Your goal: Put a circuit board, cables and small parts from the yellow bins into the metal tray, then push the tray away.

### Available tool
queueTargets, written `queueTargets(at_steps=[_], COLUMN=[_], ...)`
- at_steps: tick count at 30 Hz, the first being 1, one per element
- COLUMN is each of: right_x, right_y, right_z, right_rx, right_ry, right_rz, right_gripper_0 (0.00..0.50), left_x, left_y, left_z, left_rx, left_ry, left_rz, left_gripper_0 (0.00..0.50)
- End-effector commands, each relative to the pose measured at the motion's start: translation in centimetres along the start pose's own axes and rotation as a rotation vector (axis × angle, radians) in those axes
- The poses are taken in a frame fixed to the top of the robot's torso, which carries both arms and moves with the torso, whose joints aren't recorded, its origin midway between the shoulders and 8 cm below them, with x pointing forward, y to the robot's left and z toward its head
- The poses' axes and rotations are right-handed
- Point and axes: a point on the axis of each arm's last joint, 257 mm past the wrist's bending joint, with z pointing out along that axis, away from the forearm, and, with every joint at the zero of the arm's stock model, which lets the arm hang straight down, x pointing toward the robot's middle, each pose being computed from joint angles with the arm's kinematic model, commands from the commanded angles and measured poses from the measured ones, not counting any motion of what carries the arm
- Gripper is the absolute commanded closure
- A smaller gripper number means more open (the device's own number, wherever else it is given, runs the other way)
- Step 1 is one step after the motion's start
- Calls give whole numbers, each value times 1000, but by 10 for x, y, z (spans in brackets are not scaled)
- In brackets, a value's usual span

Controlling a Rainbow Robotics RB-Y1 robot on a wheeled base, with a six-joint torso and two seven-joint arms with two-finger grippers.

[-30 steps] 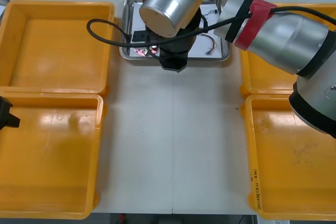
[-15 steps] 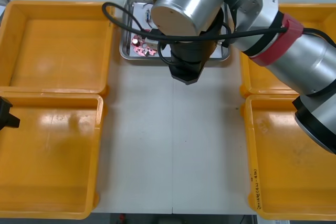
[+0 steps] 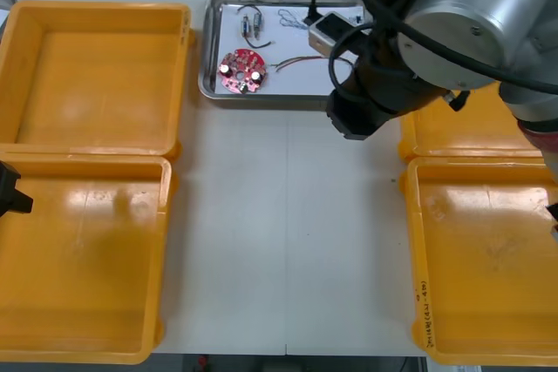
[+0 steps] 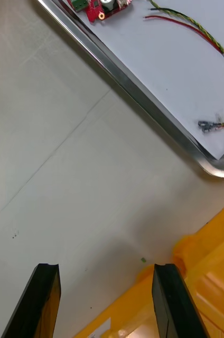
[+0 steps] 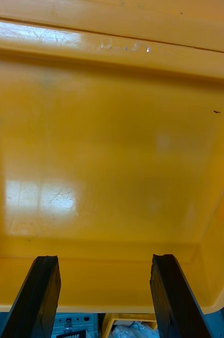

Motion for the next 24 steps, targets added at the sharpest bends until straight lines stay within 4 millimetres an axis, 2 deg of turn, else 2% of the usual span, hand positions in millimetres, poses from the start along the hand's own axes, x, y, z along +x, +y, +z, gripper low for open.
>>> queueTargets(at_steps=[1,4,7,15,21,24], right_x=[19,21,34,90,126,142], right_y=[-31,-40,-53,-107,-133,-138], right_z=[-18,-28,-35,-43,-46,-44], right_rx=[14,7,-2,79,116,121], right_ry=[-52,-89,-111,-127,-122,-107], right_rz=[177,252,344,536,654,689], right_gripper_0=[0,0,0,0,0,0], left_x=[-7,-7,-7,-7,-7,-7], left_y=[14,14,14,14,14,14], left_z=[-13,-13,-13,-13,-13,-13], left_rx=[-48,-48,-48,-48,-48,-48], left_ry=[-36,-36,-36,-36,-36,-36], left_rz=[88,88,88,88,88,88], left_gripper_0=[0,0,0,0,0,0])
